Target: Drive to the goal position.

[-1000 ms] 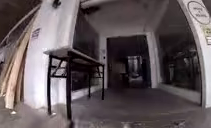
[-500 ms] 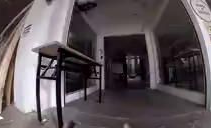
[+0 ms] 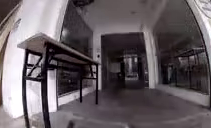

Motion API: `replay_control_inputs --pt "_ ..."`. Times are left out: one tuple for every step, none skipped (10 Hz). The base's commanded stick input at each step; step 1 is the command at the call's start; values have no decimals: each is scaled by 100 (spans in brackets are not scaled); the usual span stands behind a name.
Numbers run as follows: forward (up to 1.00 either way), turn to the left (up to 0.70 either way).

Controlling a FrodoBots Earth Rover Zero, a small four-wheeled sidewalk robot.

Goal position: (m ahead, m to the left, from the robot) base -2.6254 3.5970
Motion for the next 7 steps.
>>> replay_control_inputs --pt "43 -25" --pt "46 -24" --pt "66 -13" --pt "66 -13" --pt "66 -13" --pt "66 -13" --pt "66 -13"
